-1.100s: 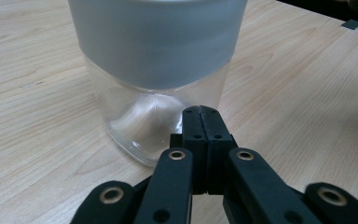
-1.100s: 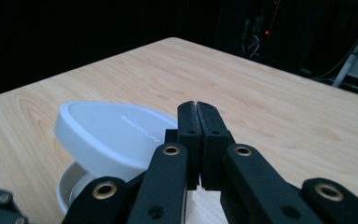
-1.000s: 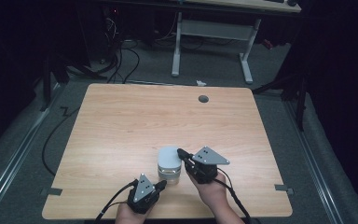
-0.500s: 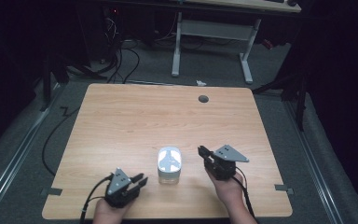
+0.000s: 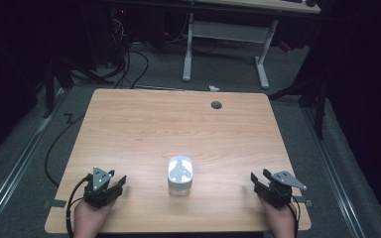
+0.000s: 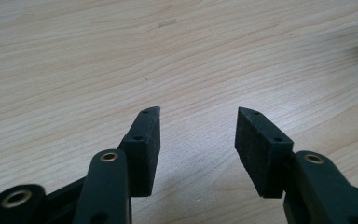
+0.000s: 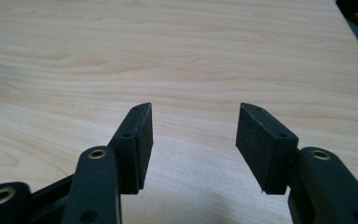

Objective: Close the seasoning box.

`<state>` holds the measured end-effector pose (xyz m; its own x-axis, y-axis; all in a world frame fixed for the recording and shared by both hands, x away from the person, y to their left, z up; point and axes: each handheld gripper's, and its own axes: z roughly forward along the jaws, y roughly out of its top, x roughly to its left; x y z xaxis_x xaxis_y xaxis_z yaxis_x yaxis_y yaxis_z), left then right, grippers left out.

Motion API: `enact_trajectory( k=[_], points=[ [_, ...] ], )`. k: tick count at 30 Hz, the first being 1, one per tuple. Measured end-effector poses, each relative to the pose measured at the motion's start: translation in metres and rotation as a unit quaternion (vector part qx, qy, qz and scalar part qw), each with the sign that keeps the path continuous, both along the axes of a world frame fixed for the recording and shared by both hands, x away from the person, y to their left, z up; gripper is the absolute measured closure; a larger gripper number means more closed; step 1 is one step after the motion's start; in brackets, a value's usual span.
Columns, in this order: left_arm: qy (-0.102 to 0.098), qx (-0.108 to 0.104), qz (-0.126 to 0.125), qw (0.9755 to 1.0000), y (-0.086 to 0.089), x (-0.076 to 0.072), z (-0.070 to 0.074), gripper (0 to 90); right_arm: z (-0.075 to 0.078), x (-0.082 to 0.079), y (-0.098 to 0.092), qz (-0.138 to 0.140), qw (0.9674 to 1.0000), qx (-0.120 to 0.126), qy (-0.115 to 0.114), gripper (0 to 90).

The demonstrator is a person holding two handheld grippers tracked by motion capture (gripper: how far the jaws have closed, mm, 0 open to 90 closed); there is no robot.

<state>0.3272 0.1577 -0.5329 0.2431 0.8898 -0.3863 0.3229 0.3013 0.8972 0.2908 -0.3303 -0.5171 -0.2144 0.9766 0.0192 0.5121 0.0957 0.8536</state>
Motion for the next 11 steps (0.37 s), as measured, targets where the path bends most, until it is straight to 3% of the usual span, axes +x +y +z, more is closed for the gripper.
enact_trajectory(
  k=[5,11],
  points=[
    [-0.010,0.011,-0.006,0.9999,-0.0039,-0.0072,0.0030,51.0,-0.0026,0.0064,0.0041,0.011,0.9999,0.006,0.008,43.2],
    [-0.006,-0.007,-0.004,0.9999,-0.0043,-0.0057,0.0027,51.3,-0.0041,0.0040,0.0094,0.019,0.9997,0.007,0.013,40.1]
  ],
)
